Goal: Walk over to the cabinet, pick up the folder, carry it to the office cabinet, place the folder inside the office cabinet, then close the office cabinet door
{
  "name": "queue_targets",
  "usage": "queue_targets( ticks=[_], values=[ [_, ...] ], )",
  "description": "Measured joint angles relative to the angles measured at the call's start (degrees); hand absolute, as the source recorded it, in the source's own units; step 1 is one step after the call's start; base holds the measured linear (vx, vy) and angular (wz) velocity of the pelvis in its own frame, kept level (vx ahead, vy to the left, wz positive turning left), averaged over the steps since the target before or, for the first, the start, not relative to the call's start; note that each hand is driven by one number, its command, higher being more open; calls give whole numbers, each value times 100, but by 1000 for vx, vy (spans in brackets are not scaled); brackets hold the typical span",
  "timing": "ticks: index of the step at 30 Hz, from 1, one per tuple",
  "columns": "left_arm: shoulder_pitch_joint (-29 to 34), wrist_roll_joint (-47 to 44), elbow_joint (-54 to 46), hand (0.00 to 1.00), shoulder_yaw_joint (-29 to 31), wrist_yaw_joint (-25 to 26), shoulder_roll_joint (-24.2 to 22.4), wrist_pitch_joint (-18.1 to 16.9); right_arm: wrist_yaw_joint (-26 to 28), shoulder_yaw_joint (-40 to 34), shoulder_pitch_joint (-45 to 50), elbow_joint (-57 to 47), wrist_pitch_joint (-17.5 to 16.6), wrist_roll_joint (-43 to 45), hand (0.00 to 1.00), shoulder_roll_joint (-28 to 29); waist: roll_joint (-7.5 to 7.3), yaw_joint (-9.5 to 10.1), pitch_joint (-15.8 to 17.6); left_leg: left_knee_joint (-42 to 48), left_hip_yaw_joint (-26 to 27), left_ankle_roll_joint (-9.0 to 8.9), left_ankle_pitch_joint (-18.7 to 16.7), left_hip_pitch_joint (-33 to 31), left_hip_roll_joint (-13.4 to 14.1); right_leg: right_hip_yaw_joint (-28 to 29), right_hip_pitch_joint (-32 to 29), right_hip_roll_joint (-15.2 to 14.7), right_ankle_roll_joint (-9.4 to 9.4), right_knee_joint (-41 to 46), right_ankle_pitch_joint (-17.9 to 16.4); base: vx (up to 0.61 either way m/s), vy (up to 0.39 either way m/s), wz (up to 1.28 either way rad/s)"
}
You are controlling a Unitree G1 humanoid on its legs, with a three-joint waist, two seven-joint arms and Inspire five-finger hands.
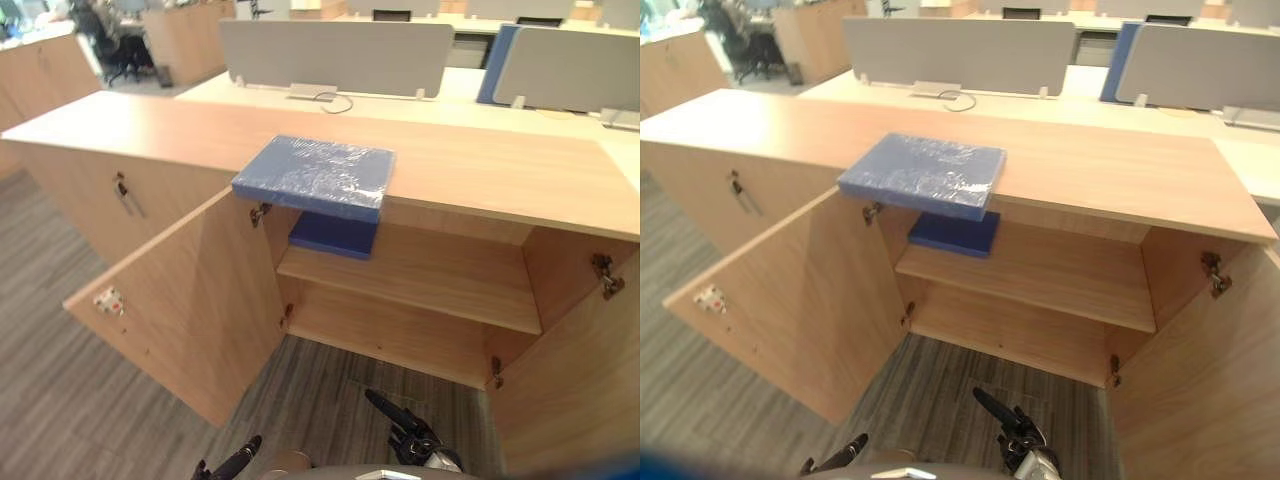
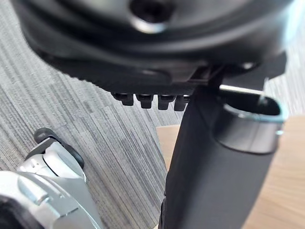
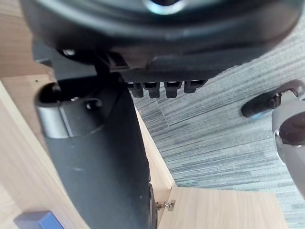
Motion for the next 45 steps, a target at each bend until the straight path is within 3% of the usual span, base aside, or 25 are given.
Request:
queue_targets(
  ticks=[1, 3, 6, 7, 8, 9, 10, 14, 17, 20, 21, 24, 25, 27, 29, 30, 31, 32, 36, 39, 40, 41, 43, 44, 45],
  values=[
    [-1, 13, -4, 100, -136, -35, 85, -8, -61, 8, 19, -142, 73, -209, 100, -8, -48, -13, 13, -215, 189, 42, 39, 269, -157, 263, -510, -179, -307, 1096, 149, 23, 85, -50],
    [-24, 63, 22, 100, -357, -64, 210, -9, -26, 19, 75, -169, 53, -350, 100, -55, -83, -107, -12, -282, 251, 71, 22, 403, -273, 244, -733, -368, -536, 1555, 192, 48, 40, -25],
    [-134, 106, 6, 100, -542, -165, 242, -24, -1, 28, 48, -81, 45, -539, 100, -45, -54, -142, -47, -580, 247, 44, 63, 656, -80, -221, -783, -328, -172, 890, -388, 73, -72, -16],
    [-175, 103, 2, 100, -666, -198, 280, -51, 17, 40, 15, -22, 44, -539, 100, -53, -45, -174, -55, -618, 192, -18, 84, 642, 79, -370, -764, -128, -35, 176, -558, 19, -174, 4],
    [-219, 75, -1, 100, -696, -246, 310, -85, 16, 108, 1, 22, 35, -538, 100, -61, -99, -196, -51, -625, 144, -129, 101, 594, 149, -342, -710, 62, -7, -594, -546, 3, -238, 21],
    [-235, 26, -14, 100, -739, -286, 358, -106, -2, 233, -1, 47, 34, -538, 100, -79, -204, -236, -45, -634, 34, -214, 115, 538, 160, -286, -634, 152, 283, -1072, -463, 59, -250, 45],
    [-267, 28, -2, 100, -874, -301, 327, -91, -5, 249, -6, 157, 47, -535, 100, -178, -165, -278, -159, -810, -207, -375, 207, 596, 225, -535, -487, 283, 161, -1380, -361, 110, -309, 56],
    [-275, -38, -38, 100, -926, -368, 197, -84, -34, 289, -32, 331, 50, -534, 100, -380, -125, -304, -193, -1455, -334, -575, 529, 770, 523, -699, -396, 620, -2, -1750, -253, 124, -243, 16],
    [-253, -88, -33, 100, -924, -372, 208, -88, -58, 291, 14, 346, 28, -531, 100, -415, -151, -326, -178, -1495, -447, -685, 452, 933, 669, -863, -34, 785, -45, -2079, -228, 117, -127, 14],
    [-295, -92, -44, 100, -910, -365, 206, -89, -47, 497, -41, 345, -22, -525, 100, -429, -80, -326, -42, -741, -538, -782, 61, 670, 835, -967, 143, 931, -73, -2186, -243, 81, -39, 14],
    [-387, -90, -91, 100, -856, -374, 212, -82, -34, 511, -106, 331, -36, -526, 100, -407, -72, -324, 125, 394, -680, -769, -162, 156, 871, -988, 263, 1003, -139, -2254, -282, 55, -13, 8],
    [-382, -304, -253, 100, -810, -361, 158, -79, -70, 508, -159, 329, -32, -528, 100, -459, -18, -290, 309, 2381, -910, -744, -60, -659, 950, -989, 658, 1112, -188, -2393, -305, 61, 14, -5],
    [-371, -314, -264, 100, -810, -361, 147, -80, -90, 509, -160, 324, -34, -528, 100, -475, -2, -281, 308, 2480, -858, -786, -207, -673, 973, -983, 749, 1111, -188, -2441, -305, 110, 55, -9],
    [-317, -344, -352, 100, -853, -363, 140, -76, -116, 509, -156, 315, -30, -528, 100, -486, -2, -276, 308, 2289, -752, -805, -512, -695, 989, -976, 855, 1074, -176, -2511, -313, 84, 74, -6],
    [-193, -471, -547, 100, -1027, -403, 142, -61, -125, 510, -152, 304, 2, -530, 100, -480, 50, -257, 229, 1036, -721, -571, -464, -512, 915, -970, 791, 1015, -10, -2521, -390, 149, 182, 0],
    [-201, -471, -549, 100, -1036, -414, 176, -48, -124, 511, -153, 304, 7, -530, 100, -458, 1, -267, 228, 915, -724, -559, -476, -472, 865, -981, 777, 975, -1, -2521, -390, 171, 172, 19],
    [-201, -491, -593, 100, -1095, -416, 293, -2, -122, 509, -114, 307, 29, -537, 100, -354, -201, -273, 207, 600, -675, -508, -395, -379, 687, -1013, 708, 794, 38, -2509, -381, 170, 140, 14],
    [-186, -539, -626, 100, -1095, -402, 316, 8, -115, 506, -84, 296, 47, -539, 100, -303, -274, -242, 167, 473, -610, -459, -359, -305, 583, -1011, 705, 662, 99, -2510, -346, 162, 129, 8],
    [-55, -492, -809, 100, -1506, -393, 372, 49, -79, 457, -18, 171, 56, -552, 100, -206, -222, -231, 74, -34, -416, -300, -263, 166, 351, -956, 746, 356, 290, -2289, -227, 142, 127, -14],
    [105, 166, -1259, 100, -2013, -466, 343, 88, -72, 401, -29, -98, 95, -892, 100, -233, -30, -180, 73, -415, -194, -158, -131, 448, 237, -604, -271, 136, 289, -288, -206, 90, 131, -31],
    [137, 274, -1494, 100, -2146, -510, 350, 94, -78, 383, -22, -221, 116, -1010, 100, -256, -50, -195, 152, -486, -161, -122, -107, 569, 172, -352, -775, 29, 95, 698, -185, 29, 69, -11],
    [128, 264, -1596, 100, -2161, -573, 357, 114, -80, 418, -41, -240, 134, -1043, 100, -226, -62, -199, 188, -492, -159, -120, -108, 611, 135, -241, -1072, 2, -21, 1028, -431, 12, 36, 1],
    [170, 136, -1673, 100, -2159, -626, 381, 129, -91, 487, -33, -286, 130, -1042, 100, -136, -116, -202, 186, -551, -204, -124, -109, 666, 155, -324, -1169, 23, 46, 498, -529, -13, -70, 10],
    [230, 6, -1773, 100, -2152, -639, 413, 147, -92, 544, -22, -269, 129, -1039, 100, -89, -184, -200, 165, -550, -246, -176, -136, 649, 139, -321, -1159, 87, 115, -25, -425, 2, -191, 24],
    [329, -221, -1947, 100, -2145, -639, 413, 185, -92, 708, 17, -202, 131, -1037, 100, -94, -301, -239, 91, -605, -356, -271, -116, 631, 158, -372, -908, 131, 265, -659, -602, 23, -197, 21]
  ],
)
